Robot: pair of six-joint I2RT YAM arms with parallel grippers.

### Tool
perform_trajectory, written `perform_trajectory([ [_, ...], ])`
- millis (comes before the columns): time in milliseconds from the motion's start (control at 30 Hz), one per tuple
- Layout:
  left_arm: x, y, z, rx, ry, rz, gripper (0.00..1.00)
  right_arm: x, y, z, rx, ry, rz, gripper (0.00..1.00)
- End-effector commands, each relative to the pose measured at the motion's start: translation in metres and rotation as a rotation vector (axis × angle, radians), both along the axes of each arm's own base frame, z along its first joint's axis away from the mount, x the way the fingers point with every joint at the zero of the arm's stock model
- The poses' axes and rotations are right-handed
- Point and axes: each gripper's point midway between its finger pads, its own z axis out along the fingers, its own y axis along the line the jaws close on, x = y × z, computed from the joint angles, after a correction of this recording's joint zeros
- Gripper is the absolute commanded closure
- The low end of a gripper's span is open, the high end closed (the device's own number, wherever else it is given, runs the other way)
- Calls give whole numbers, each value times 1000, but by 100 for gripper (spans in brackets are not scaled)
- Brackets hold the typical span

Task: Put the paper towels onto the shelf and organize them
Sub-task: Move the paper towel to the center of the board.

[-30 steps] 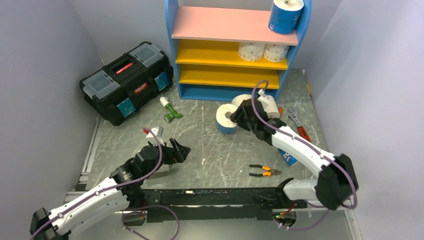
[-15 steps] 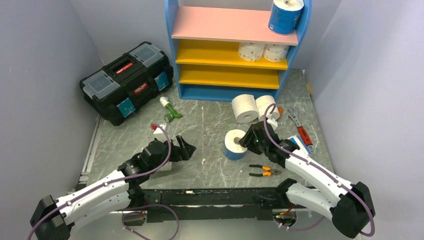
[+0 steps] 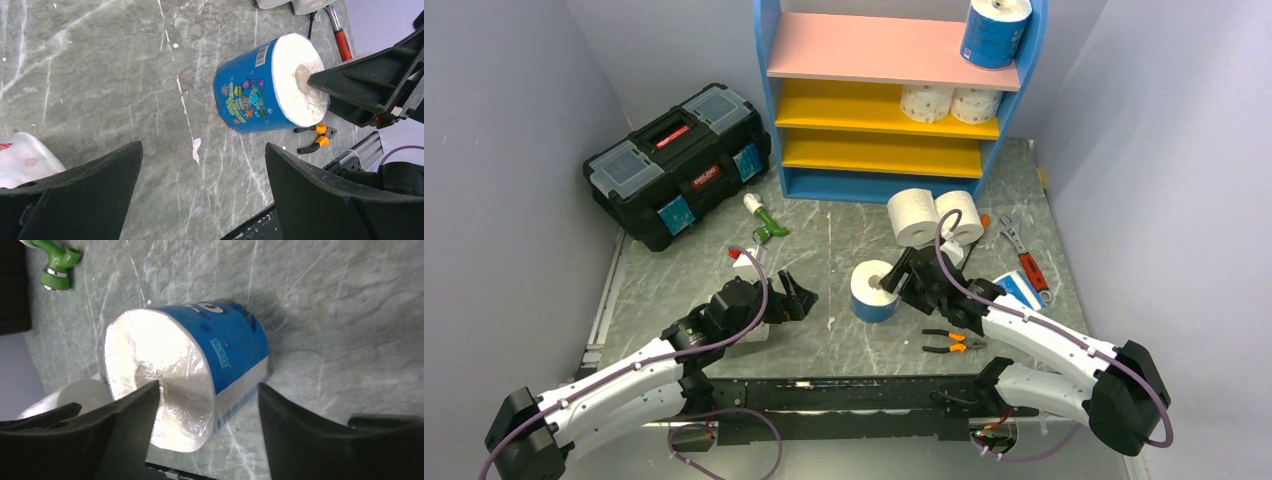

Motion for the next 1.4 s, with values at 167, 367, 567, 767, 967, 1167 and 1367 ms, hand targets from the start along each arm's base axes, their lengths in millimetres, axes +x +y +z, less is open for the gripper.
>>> perform_trajectory([
  [167, -1, 4, -2, 16, 16, 9, 1, 16, -28, 53, -211, -96, -10, 1],
  [367, -1, 2, 0, 20, 19, 5, 1, 18, -36, 70, -209, -120, -33, 1],
  [567, 0, 0, 5, 11, 17, 1, 1, 9, -14, 73, -21, -145, 64, 2],
  [767, -1, -3, 4, 13, 25, -10, 1, -1, 14, 82, -74, -214, 332, 10],
  [967, -1, -2, 2, 17, 26, -8, 1, -3, 30, 99, -214, -336, 480, 11],
  [1167, -1, -1, 0, 26, 27, -6, 1, 2, 32, 85, -348, -354, 553, 16],
  [1367, -1, -1, -2, 20, 27, -8, 0, 22, -3, 68, -379, -225, 294, 21],
])
